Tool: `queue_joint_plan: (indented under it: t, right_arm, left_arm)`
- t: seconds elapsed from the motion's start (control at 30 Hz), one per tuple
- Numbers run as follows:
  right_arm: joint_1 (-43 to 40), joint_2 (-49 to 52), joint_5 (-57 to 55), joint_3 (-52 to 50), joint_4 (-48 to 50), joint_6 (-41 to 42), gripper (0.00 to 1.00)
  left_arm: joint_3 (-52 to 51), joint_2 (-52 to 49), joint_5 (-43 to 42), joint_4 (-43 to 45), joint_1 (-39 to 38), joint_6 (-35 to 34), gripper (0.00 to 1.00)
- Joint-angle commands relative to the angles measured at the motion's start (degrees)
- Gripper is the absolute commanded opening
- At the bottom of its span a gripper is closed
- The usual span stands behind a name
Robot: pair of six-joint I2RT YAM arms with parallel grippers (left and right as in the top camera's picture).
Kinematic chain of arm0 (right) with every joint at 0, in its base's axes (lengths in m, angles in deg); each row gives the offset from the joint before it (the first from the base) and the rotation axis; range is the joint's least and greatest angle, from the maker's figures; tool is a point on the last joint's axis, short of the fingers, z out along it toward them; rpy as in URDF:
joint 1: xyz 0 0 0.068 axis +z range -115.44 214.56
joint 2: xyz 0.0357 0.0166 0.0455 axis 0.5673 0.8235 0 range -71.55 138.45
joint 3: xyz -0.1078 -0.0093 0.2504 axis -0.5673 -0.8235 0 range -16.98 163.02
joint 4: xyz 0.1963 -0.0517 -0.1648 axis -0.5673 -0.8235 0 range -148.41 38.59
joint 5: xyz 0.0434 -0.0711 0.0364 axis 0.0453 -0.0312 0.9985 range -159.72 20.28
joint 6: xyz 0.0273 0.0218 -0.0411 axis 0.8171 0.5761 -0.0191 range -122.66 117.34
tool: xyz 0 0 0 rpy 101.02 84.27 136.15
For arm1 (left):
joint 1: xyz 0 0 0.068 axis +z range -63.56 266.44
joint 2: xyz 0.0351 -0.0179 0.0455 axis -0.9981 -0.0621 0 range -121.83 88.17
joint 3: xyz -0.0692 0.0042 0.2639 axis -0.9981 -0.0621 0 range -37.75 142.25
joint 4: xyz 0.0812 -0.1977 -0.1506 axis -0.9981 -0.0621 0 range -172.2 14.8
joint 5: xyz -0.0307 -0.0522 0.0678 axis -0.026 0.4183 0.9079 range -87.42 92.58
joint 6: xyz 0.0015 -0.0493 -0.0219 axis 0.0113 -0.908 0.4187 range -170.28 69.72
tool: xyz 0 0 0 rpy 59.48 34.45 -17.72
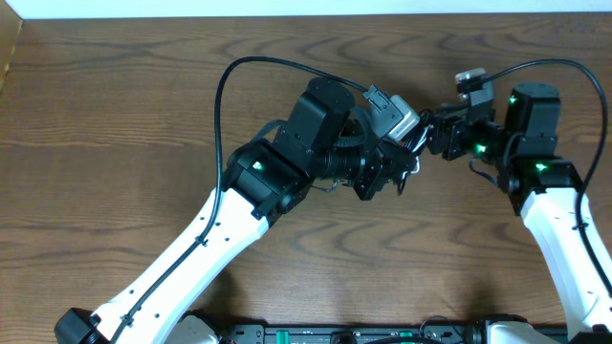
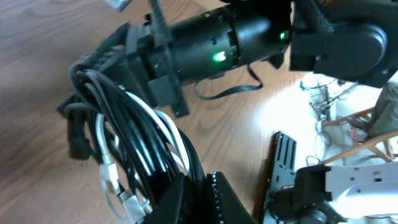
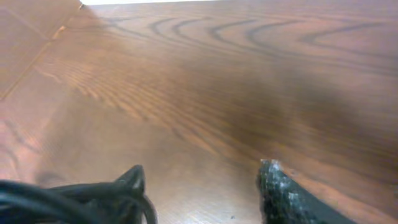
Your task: Untangle cables
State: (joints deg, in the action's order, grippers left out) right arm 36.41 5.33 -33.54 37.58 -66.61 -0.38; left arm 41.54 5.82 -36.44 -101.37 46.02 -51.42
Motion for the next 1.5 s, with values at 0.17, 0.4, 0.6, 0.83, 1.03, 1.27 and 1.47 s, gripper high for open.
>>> queue_joint_plan:
  t: [0.17, 0.4, 0.6, 0.83, 1.03, 1.27, 1.47]
  right_arm:
    - [1.86, 0.87, -1.33, -0.26, 0.07, 0.72, 0.01]
    - [1.01, 0.87, -5.73, -0.26, -2.67, 2.23, 0.01]
    - [-1.16, 0.63, -5.84, -0.26, -3.89, 3.21, 0.01]
    - [-2.03, 0.63, -5.86, -0.26, -4.33, 3.48, 0.01]
    - [-2.03, 0.63, -5.84, -0.26, -4.52, 3.48, 0.01]
    - [-2.03, 0.61, -0.81, -0.24, -3.26, 5.01, 0.01]
    - [-2.03, -0.33, 6.27, -0.04, 1.29, 8.87, 0.01]
  left_arm:
    - [1.11, 1.88, -0.33, 0.52, -0.63, -1.09, 0.08]
    - [1.09, 1.86, 23.17, -2.89, -0.63, -0.39, 0.1]
    - [1.03, 0.61, 43.45, -5.86, 0.15, 1.51, 0.1]
    - [0.66, -2.69, 45.09, -8.79, 5.35, 1.14, 0.36]
    - [0.66, -6.56, 42.12, -10.34, 10.19, -1.09, 0.42]
    - [0.59, -8.28, 25.94, -9.53, 11.47, -0.24, 0.64]
    - [0.44, -8.33, 14.64, -7.19, 11.5, 1.38, 0.7]
